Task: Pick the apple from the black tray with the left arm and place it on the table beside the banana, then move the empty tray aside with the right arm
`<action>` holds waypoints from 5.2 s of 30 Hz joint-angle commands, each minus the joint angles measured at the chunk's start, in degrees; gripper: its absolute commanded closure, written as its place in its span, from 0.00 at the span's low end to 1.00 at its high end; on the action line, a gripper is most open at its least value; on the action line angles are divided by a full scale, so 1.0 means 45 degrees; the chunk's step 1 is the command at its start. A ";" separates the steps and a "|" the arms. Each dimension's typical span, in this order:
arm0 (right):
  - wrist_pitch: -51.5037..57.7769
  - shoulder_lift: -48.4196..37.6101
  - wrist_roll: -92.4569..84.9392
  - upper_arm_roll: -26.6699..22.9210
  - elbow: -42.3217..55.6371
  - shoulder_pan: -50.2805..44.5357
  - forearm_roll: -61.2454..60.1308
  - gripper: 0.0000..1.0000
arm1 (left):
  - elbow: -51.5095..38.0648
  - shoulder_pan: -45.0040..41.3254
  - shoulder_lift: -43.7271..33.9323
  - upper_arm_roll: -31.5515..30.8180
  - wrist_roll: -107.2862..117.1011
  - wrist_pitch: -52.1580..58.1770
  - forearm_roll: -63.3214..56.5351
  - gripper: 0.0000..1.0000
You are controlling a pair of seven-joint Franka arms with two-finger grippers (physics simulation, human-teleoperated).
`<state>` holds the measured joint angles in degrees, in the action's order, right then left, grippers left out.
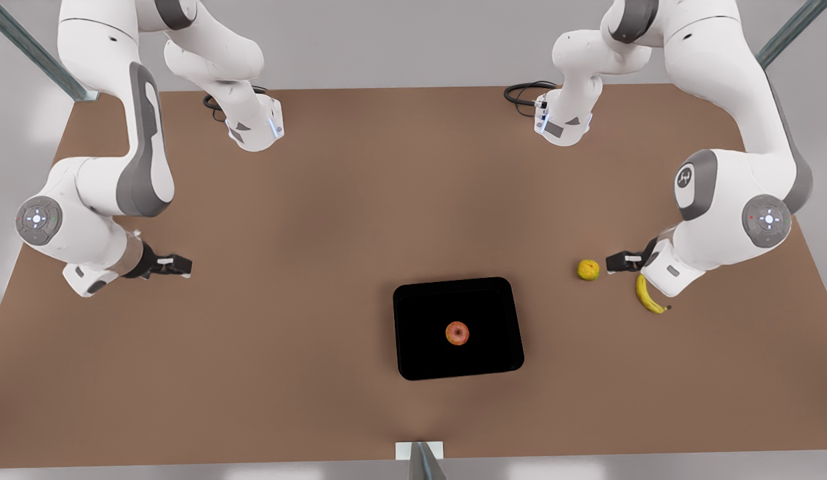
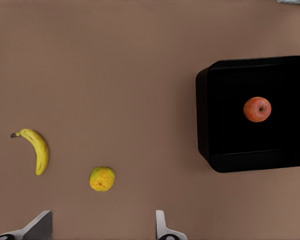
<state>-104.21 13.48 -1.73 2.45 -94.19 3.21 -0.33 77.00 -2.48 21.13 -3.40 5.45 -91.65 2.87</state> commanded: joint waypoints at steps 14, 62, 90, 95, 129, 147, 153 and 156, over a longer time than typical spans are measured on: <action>0.0969 0.3002 -0.0240 -0.0135 0.4330 0.0147 0.0152 0.00 | -0.0158 -0.6245 0.1414 -0.0377 0.7595 -0.3401 -0.0812 0.00; 0.0715 0.3744 0.0912 0.0060 0.5639 -0.0185 0.0055 0.00 | -0.3576 -0.6071 0.9054 0.0267 0.8731 -0.8774 -0.2611 0.33; -0.2271 0.5501 1.1418 0.1525 0.5990 -0.5829 -0.0004 0.00 | 0.5799 -0.0192 0.2375 0.1537 -0.5468 -1.1314 -0.3119 0.00; -0.4127 0.7043 1.2299 0.1721 0.6732 -0.6259 0.0094 0.00 | 0.0193 -0.0387 -0.0106 -0.1059 0.1130 -0.0161 -0.0189 0.00; -0.7605 1.1185 0.5951 0.1682 0.7963 -0.6552 0.0601 0.39 | -0.0275 -0.0368 0.0440 -0.1940 -0.0409 -0.0688 -0.1576 0.00; -0.7137 1.0639 0.5814 0.2208 0.7963 -0.6513 0.0543 0.77 | -0.0256 -0.0446 0.0440 -0.1959 -0.0409 -0.0669 -0.1615 0.00; -0.5223 0.9604 0.5171 0.2482 0.7943 -0.6240 0.0562 0.77 | -0.0256 -0.0465 0.0421 -0.1979 -0.0409 -0.0669 -0.1615 0.00; -0.3094 0.8901 0.4877 0.2404 0.7943 -0.6044 0.0582 0.77 | -0.0256 -0.0465 0.0440 -0.1979 -0.0409 -0.0669 -0.1615 0.00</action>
<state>-127.95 54.26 25.66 13.32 -58.48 -24.12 2.13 75.88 -4.57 23.18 -12.28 3.63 -94.69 -4.36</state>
